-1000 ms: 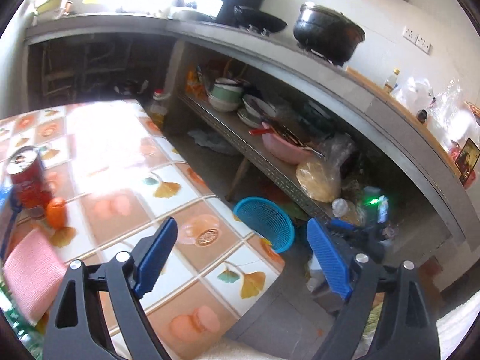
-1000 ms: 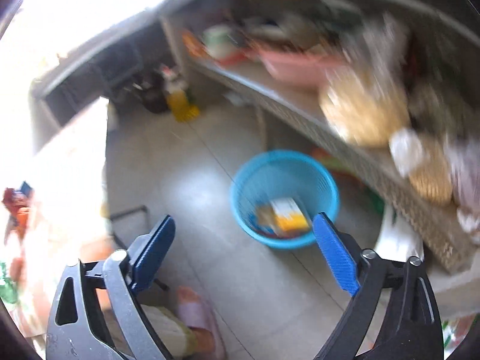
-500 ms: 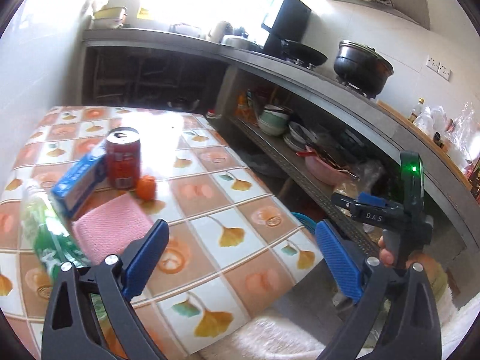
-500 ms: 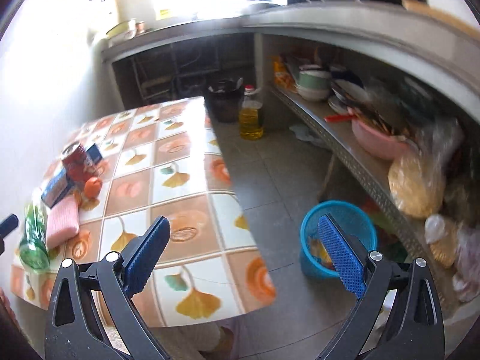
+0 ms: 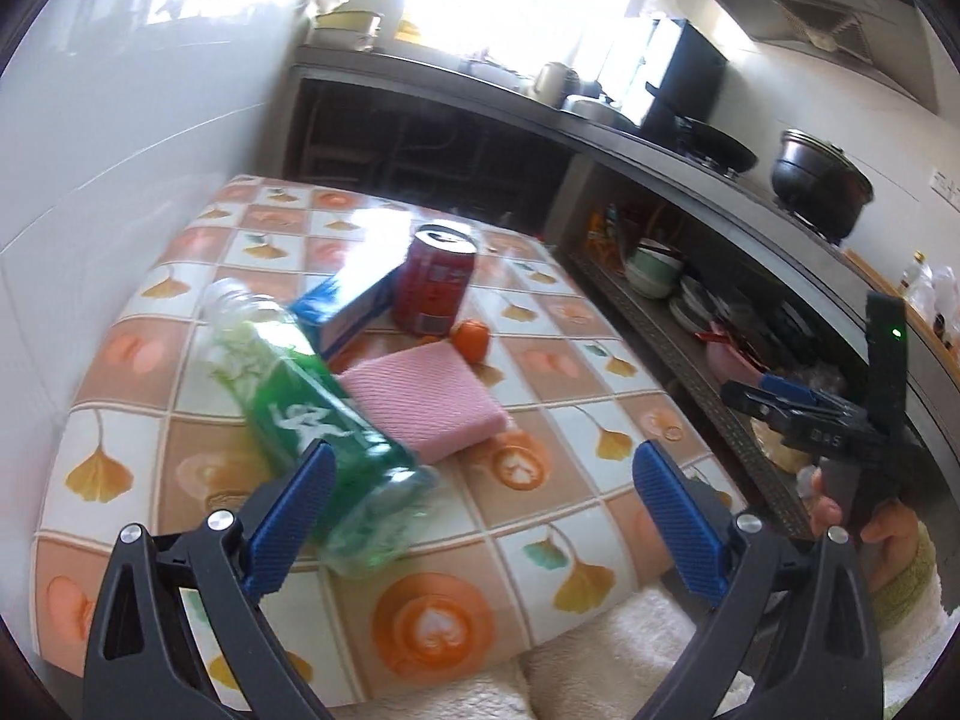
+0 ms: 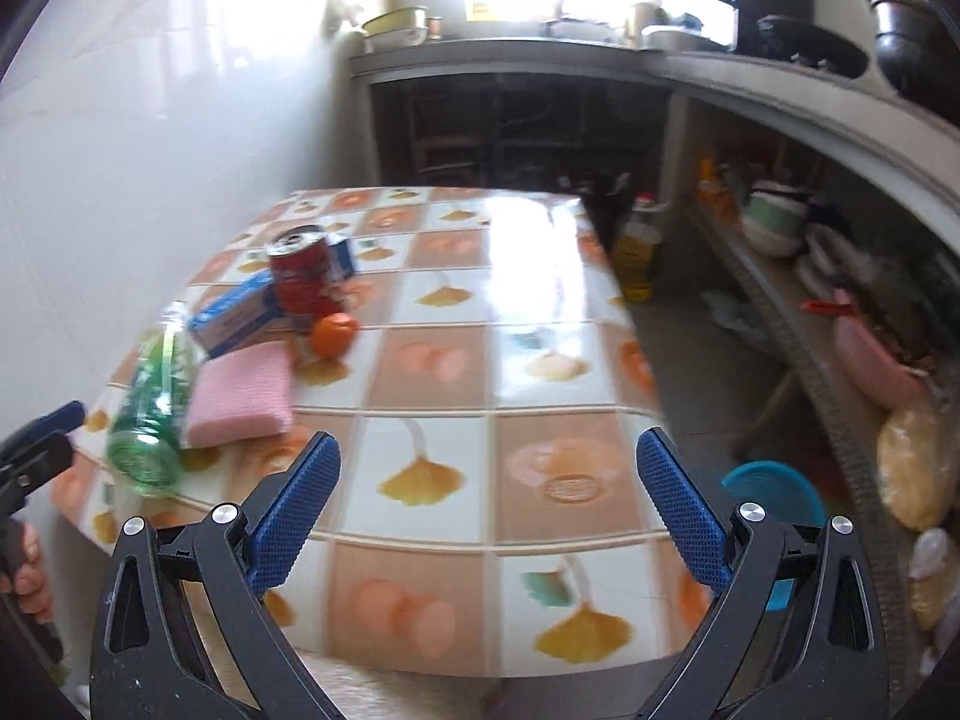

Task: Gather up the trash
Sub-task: 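Move both tools back toward the table, then grasp the green bottle with the left tool while the right tool grasps the pink sponge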

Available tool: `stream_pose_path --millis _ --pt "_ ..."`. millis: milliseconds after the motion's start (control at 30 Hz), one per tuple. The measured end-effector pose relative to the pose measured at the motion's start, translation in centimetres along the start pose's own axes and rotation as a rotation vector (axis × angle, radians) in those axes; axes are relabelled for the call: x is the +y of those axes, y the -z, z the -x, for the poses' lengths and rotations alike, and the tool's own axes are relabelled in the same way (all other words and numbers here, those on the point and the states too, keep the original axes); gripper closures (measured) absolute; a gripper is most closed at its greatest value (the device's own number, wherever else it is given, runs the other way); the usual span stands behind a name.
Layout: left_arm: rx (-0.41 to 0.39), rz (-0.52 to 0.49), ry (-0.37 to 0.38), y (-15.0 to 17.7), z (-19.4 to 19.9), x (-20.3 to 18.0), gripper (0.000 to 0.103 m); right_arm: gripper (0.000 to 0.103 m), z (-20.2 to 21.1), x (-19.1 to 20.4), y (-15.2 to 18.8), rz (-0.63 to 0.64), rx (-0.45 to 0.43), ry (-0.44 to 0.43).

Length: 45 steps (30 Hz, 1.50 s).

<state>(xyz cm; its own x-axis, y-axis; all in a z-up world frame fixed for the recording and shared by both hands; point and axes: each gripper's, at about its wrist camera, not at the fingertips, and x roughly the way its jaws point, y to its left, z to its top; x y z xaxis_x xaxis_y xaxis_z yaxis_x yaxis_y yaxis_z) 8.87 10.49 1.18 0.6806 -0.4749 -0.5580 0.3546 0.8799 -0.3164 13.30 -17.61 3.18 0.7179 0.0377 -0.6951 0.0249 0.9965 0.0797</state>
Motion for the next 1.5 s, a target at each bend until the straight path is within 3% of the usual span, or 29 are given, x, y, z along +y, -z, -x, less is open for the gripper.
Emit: stream_pose_path --millis 100,267,433,567,700,833,1033,1200,1500 --pt "0.012 0.054 -0.062 -0.5 -0.6 1.8 0.006 0.008 -1.3 1.4 0.0 -0.013 0.060 -0.075" --pt "0.084 0.217 -0.154 -2.4 -4.0 6.1 0.006 0.008 -2.0 3.3 0.1 -0.007 0.103 -0.108" --pt "0.166 0.314 -0.227 -2.8 -7.5 9.1 0.007 0.008 -2.6 4.4 0.0 -0.003 0.120 -0.128" --pt "0.199 0.334 -0.202 -2.2 -8.1 9.4 0.018 0.008 -3.8 5.5 -0.2 0.016 0.138 -0.161" --pt "0.211 0.334 -0.168 -1.9 -7.9 9.2 0.028 0.008 -6.0 8.3 -1.5 0.120 0.160 -0.293" --pt "0.216 0.324 -0.167 -1.9 -7.4 9.0 0.033 0.008 -8.6 12.6 -3.1 0.315 0.189 -0.433" --pt "0.226 0.303 -0.163 -1.4 -5.9 9.8 0.038 0.008 -11.8 16.8 -5.1 0.562 0.182 -0.531" --pt "0.228 0.310 -0.163 -0.8 -4.7 10.3 0.040 0.008 -14.0 18.5 -6.4 0.622 0.227 -0.639" --pt "0.222 0.333 -0.149 -0.4 -4.2 10.5 0.041 0.008 -16.9 20.3 -5.1 0.684 0.324 -0.631"
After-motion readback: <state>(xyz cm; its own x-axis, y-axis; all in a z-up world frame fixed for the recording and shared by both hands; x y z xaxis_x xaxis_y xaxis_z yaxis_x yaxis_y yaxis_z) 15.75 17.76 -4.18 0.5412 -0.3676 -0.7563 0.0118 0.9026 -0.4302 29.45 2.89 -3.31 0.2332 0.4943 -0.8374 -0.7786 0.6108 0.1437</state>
